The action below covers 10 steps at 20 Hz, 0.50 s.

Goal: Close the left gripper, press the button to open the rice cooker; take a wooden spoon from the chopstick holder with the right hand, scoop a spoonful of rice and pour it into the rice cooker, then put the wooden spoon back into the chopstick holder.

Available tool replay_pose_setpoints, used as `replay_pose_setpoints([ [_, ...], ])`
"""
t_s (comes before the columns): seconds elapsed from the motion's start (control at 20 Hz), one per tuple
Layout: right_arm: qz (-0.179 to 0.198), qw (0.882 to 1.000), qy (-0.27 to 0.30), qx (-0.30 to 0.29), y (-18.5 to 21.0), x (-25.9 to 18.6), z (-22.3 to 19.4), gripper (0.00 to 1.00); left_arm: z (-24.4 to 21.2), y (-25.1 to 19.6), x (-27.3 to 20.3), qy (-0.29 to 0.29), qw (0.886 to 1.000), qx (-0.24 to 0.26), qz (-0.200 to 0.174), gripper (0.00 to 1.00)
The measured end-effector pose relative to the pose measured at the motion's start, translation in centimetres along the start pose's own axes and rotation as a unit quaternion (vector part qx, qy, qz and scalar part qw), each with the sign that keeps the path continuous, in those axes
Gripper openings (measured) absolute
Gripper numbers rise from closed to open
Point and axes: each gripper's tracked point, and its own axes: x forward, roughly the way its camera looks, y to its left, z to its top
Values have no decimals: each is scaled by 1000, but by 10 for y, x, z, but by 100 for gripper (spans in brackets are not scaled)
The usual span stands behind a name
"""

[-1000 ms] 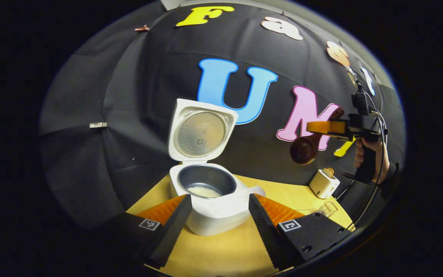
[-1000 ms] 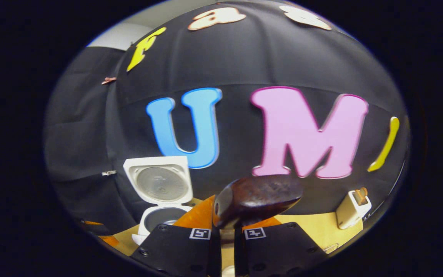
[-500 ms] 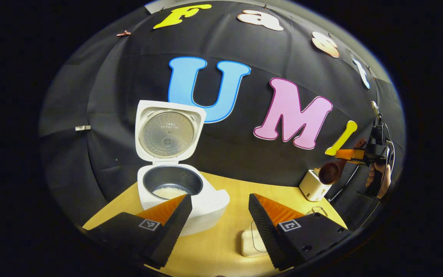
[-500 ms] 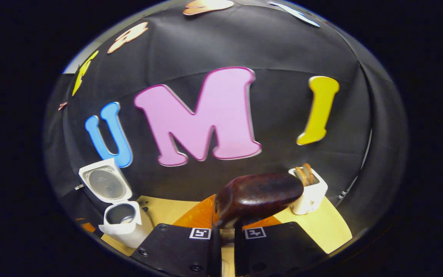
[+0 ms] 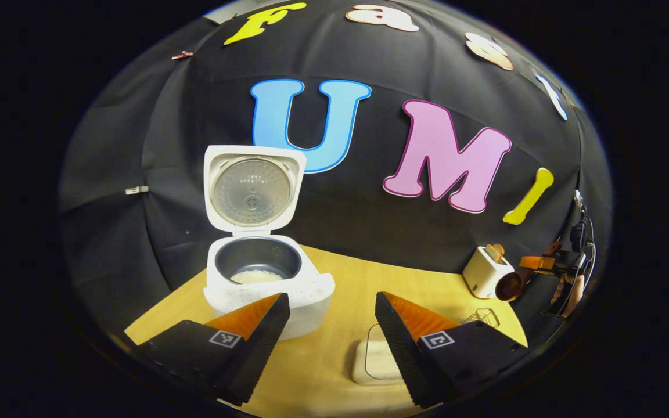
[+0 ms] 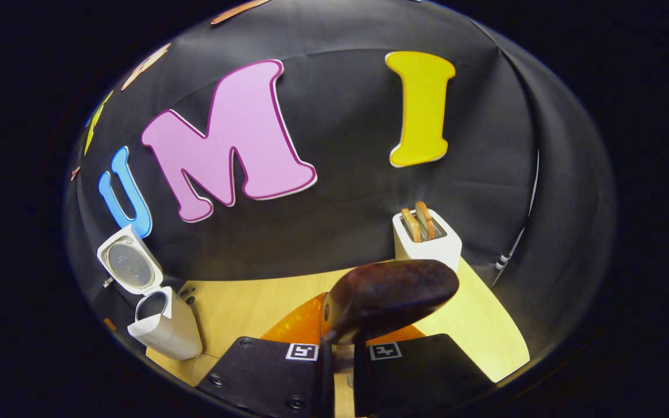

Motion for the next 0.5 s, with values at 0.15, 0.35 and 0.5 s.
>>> replay_pose_setpoints([
  [0.15,7,1000,22,0,-12,11,-34,17,-3,-10,-10,7,1000,5,7,96],
  [0.35,-3,999,46,0,-27,17,-72,17,-10,-20,-21,17,1000,20,14,96],
  [0.5,-18,998,59,10,-41,28,-91,17,-19,-23,-24,27,999,21,17,96],
])
